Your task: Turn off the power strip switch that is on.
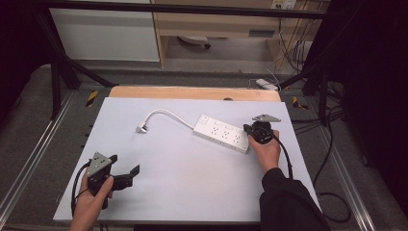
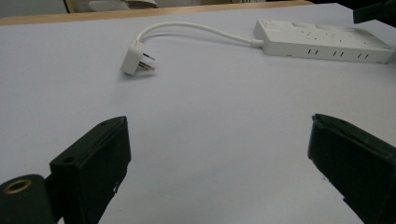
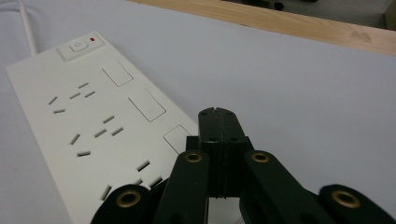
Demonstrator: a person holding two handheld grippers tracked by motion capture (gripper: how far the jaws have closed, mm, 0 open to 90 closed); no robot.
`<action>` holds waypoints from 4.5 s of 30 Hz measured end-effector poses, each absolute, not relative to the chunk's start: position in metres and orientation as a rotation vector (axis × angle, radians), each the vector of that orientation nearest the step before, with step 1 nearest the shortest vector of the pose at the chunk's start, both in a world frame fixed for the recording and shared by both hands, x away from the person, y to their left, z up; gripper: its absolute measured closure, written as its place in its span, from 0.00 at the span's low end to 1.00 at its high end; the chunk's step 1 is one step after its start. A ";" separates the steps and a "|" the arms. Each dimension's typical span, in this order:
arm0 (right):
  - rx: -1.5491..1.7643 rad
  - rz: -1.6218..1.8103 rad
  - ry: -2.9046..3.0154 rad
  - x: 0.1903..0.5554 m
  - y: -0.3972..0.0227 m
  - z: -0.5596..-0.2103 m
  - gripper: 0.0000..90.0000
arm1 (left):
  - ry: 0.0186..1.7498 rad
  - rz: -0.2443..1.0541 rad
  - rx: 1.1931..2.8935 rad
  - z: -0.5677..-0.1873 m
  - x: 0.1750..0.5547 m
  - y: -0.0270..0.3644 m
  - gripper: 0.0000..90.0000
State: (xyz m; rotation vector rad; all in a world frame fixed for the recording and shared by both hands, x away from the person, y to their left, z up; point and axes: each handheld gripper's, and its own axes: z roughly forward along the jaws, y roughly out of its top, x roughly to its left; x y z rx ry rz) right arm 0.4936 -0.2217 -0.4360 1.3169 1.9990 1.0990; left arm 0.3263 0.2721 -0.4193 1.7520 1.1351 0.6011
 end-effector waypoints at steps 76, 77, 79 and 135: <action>1.290 1.098 2.015 0.491 -0.219 -0.445 1.00 | 1.132 0.601 1.757 -0.420 0.326 0.272 0.07; 1.301 1.112 2.005 0.491 -0.219 -0.445 1.00 | 1.133 0.602 1.755 -0.419 0.326 0.272 0.07; 1.292 1.129 1.987 0.490 -0.219 -0.444 1.00 | 1.136 0.606 1.756 -0.419 0.327 0.272 0.07; 1.277 1.338 1.916 0.414 -0.233 -0.382 0.08 | 1.186 0.599 1.692 -0.421 0.328 0.281 0.07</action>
